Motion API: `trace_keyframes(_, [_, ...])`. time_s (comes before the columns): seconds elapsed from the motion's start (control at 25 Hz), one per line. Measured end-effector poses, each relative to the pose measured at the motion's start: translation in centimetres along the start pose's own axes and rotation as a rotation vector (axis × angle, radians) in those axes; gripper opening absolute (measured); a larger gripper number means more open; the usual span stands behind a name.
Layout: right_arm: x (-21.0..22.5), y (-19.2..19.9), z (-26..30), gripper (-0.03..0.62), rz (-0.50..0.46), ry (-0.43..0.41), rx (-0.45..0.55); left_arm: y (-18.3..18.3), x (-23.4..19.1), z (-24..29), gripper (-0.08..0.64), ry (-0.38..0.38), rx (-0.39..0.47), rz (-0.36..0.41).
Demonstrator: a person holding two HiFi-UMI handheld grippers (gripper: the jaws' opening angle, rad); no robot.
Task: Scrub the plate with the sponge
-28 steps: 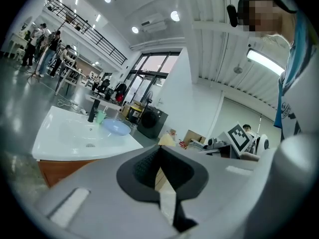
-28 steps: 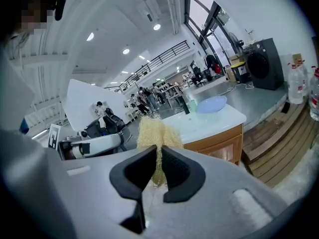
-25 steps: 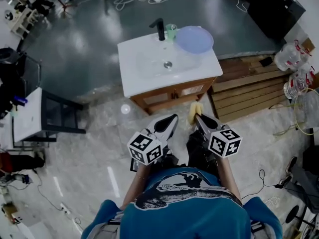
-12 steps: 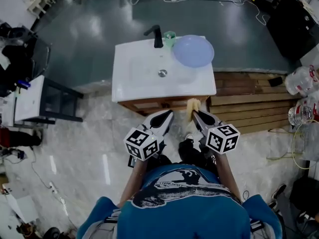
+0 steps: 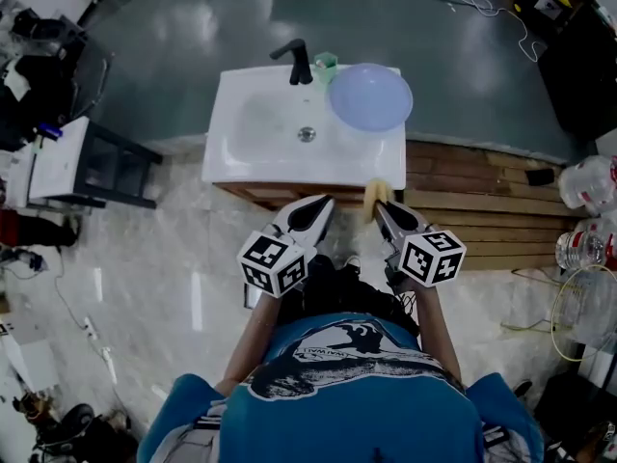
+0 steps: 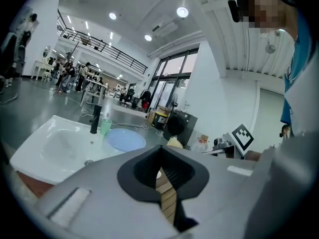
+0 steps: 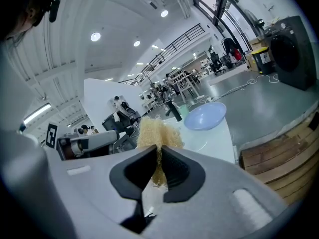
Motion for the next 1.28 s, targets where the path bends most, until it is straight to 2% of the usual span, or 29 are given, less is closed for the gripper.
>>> trace_keyframes(0.32, [2.1, -2.0, 2.4, 0.029, 0.012, -0.015, 0.004, -1.1, -1.7, 2.0, 0.011, -0.033, 0.016, -0.014])
trace_keyframes(0.48, [3.4, -3.2, 4.1, 0.029, 0.015, 0.004, 0.009, -1.6, -3.9, 3.0, 0.011, -0.022, 0.058, -0.088])
trace_keyframes(0.56, [4.0, -4.0, 5.1, 0.029, 0.013, 0.019, 0.013, -1.8, -5.4, 3.6, 0.011, -0.023, 0.050, -0.106])
trace_keyframes(0.64, [4.5, -5.0, 6.3, 0.029, 0.012, 0.031, 0.017, -2.0, -7.1, 4.5, 0.012, -0.029, 0.021, -0.096])
trace_keyframes(0.88, [6.0, -8.4, 10.6, 0.029, -0.008, 0.078, 0.002, -3.0, -13.1, 9.1, 0.081, -0.012, -0.066, -0.087])
trace_keyframes(1.12, [8.3, -12.2, 16.2, 0.029, -0.052, 0.130, -0.032, -2.0, -20.0, 14.5, 0.160, 0.002, -0.140, -0.228])
trace_keyframes(1.28, [9.7, -13.9, 20.8, 0.029, -0.123, 0.154, -0.096, 0.7, -24.0, 17.8, 0.225, -0.015, -0.243, -0.331])
Point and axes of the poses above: the fingertips, and each gripper's own axes: z forward along the fingers, x to its right, y out of its underside, the point moved 4 cm from there along -z, backward along the fingers, and after that the axes turned 7 degrees about y, right-handed, at the moved point
